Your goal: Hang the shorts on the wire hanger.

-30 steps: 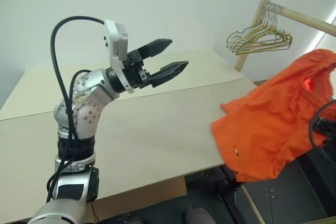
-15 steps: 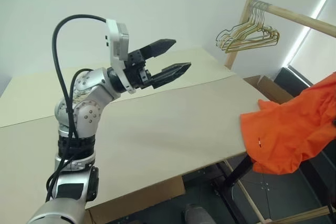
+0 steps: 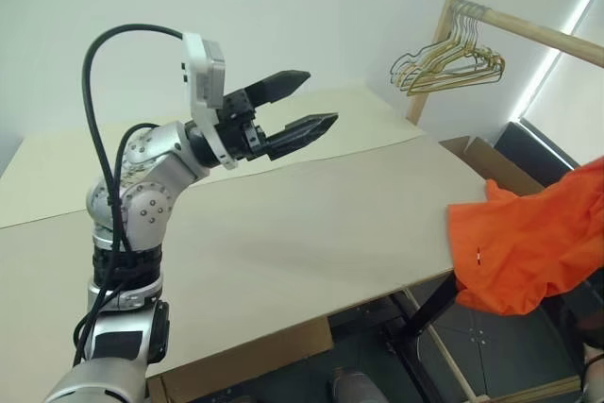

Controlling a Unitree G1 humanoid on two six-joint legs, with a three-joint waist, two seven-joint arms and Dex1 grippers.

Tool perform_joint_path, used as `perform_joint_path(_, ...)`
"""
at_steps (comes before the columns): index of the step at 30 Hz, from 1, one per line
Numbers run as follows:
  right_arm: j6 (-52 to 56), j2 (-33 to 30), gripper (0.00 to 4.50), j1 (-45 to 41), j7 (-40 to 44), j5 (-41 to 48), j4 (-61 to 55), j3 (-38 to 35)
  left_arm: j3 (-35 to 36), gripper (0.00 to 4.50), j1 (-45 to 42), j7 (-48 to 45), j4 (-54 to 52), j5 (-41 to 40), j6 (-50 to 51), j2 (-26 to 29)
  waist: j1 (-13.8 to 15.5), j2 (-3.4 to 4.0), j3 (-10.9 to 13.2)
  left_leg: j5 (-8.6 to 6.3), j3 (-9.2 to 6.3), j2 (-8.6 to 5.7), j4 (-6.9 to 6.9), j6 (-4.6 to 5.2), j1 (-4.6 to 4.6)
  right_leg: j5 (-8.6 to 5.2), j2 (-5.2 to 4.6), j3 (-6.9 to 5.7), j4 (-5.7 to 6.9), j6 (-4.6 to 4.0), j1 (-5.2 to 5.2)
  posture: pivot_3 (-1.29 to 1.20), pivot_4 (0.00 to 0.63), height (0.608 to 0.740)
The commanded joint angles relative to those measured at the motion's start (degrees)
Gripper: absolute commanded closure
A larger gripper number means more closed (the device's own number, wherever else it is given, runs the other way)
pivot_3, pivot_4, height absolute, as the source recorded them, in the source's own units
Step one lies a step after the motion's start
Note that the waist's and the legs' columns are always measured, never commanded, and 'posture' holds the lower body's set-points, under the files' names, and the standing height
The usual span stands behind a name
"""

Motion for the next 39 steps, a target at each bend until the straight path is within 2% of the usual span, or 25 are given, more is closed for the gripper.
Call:
perform_joint_path(1, 0.36, 0.38, 2.08, -1.33, 1.21, -3.58, -4.05, 0.06, 1.52, 0.0, -0.5, 0.75, -1.58, -0.58, -0.48, 0.96, 0.08, 0.02, 0.01, 0.0, 0.0, 0.0, 0.0, 0.0, 0.04, -0.02, 0.0, 0.0, 0.0, 0.03, 0.0, -0.16, 0.0, 0.74)
perform_joint_path(6, -2.4, 1.09, 0.47, -0.66, 2.85, -8.45, -6.58, 2.7, 1.65, 0.0, -0.23, 0.9, -2.06, -0.77, -0.45, 1.6, 0.3, 0.04, 0.01, 0.0, 0.0, -0.01, -0.01, 0.0, 0.06, -0.04, -0.01, -0.01, -0.02, 0.09, -0.01, -0.15, 0.0, 0.74)
perform_joint_path(8, -6.92, 2.14, 0.2, -1.45, 0.3, -11.54, -8.93, 2.51, 1.8, 0.0, -0.13, 0.97, -2.19, -0.81, -0.43, 1.87, 0.32, 0.04, 0.02, -0.01, 0.0, 0.0, -0.02, 0.01, 0.06, -0.04, -0.02, -0.01, -0.03, 0.09, -0.01, -0.14, 0.0, 0.74)
perform_joint_path(13, -22.06, 3.22, 0.2, 1.57, -2.49, -19.78, -19.1, 11.55, 1.93, 0.0, -0.06, 1.12, -2.32, -0.83, -0.42, 2.34, 0.66, 0.4, 0.13, -0.01, 0.03, -0.02, -0.04, 0.01, 0.06, -0.12, -0.03, 0.03, -0.01, 0.22, -0.07, -0.14, 0.0, 0.74)
perform_joint_path(18, -36.62, 3.45, 0.2, 6.46, -1.85, -26.92, -26.99, 22.44, 1.91, 0.0, 0.0, 1.32, -2.32, -0.87, -0.57, 2.64, 0.66, 0.41, 0.14, -0.01, 0.06, -0.01, -0.07, 0.01, 0.1, -0.13, -0.01, 0.07, 0.0, 0.25, -0.07, -0.13, 0.0, 0.74)
perform_joint_path(21, -46.09, 3.34, 0.2, 8.65, -5.83, -34.63, -30.65, 28.82, 1.9, 0.0, 0.25, 2.21, -2.46, -0.11, -0.97, 2.73, 0.91, 0.4, 0.15, -0.01, 0.07, 0.0, -0.06, 0.01, 0.1, -0.13, -0.03, 0.07, 0.0, 0.26, -0.06, -0.12, 0.0, 0.74)
perform_joint_path(23, -53.04, 3.28, 0.2, 8.45, -5.38, -37.35, -32.71, 33.19, 2.19, 0.0, 0.84, 3.13, -2.66, 0.43, -1.12, 2.91, 1.13, 0.42, 0.16, -0.01, 0.09, -0.01, -0.06, 0.01, 0.1, -0.12, -0.05, 0.09, 0.01, 0.26, -0.09, -0.11, 0.0, 0.74)
perform_joint_path(27, -64.71, 5.36, 0.2, 4.12, 5.37, -34.8, -33.73, 43.42, 3.94, 0.0, 4.42, 3.4, -3.61, 0.94, -2.84, 3.4, 1.14, 0.43, 0.23, -0.01, 0.13, 0.0, -0.08, 0.01, 0.21, -0.12, 0.0, 0.16, 0.06, 0.25, -0.08, -0.07, 0.0, 0.74)
perform_joint_path(29, -71.14, 8.88, 0.2, 2.84, 13.29, -30.46, -31.45, 47.5, 3.74, 0.0, 7.43, 3.13, -5.18, 2.89, -3.9, 4.94, 1.33, 0.35, 0.27, -0.01, 0.11, 0.02, -0.09, 0.01, 0.28, -0.1, 0.04, 0.17, 0.07, 0.23, -0.02, -0.03, 0.0, 0.74)
perform_joint_path(32, -74.85, 13.65, 0.2, 3.71, 25.79, -22.78, -30.59, 51.09, 3.89, 0.0, 12.28, 1.98, -7.39, 5.32, -5.4, 8.03, 2.41, 0.0, 0.33, 0.0, 0.0, 0.09, -0.08, 0.01, 0.3, -0.04, 0.1, 0.08, 0.08, 0.13, 0.02, 0.04, 0.0, 0.74)
perform_joint_path(33, -74.08, 14.65, 0.2, 4.41, 30.82, -19.53, -30.88, 52.39, 4.31, 0.0, 14.21, 3.11, -8.3, 7.15, -6.52, 8.69, 3.23, -0.04, 0.37, -0.01, -0.01, 0.12, -0.06, 0.01, 0.26, 0.16, 0.07, 0.07, 0.08, -0.2, -0.01, 0.05, 0.0, 0.74)
perform_joint_path(36, -71.69, 14.09, 0.2, 6.71, 44.23, -12.9, -32.28, 55.71, 5.57, 0.0, 17.97, 5.78, -10.16, 9.58, -5.95, 11.06, 6.1, -0.13, 0.53, -0.06, 0.05, 0.09, -0.07, 0.11, 0.15, 0.16, -0.06, 0.06, 0.03, -0.21, -0.11, 0.11, 0.0, 0.74)
perform_joint_path(39, -67.04, 11.95, 0.2, 8.07, 53.73, -7.28, -33.08, 57.03, 7.16, 0.0, 22.29, 5.67, -13.01, 10.65, -6.59, 13.16, 9.54, -0.18, 0.63, -0.11, 0.04, 0.11, -0.06, 0.17, -0.01, 0.15, -0.12, -0.08, -0.02, -0.2, -0.23, 0.15, 0.0, 0.74)
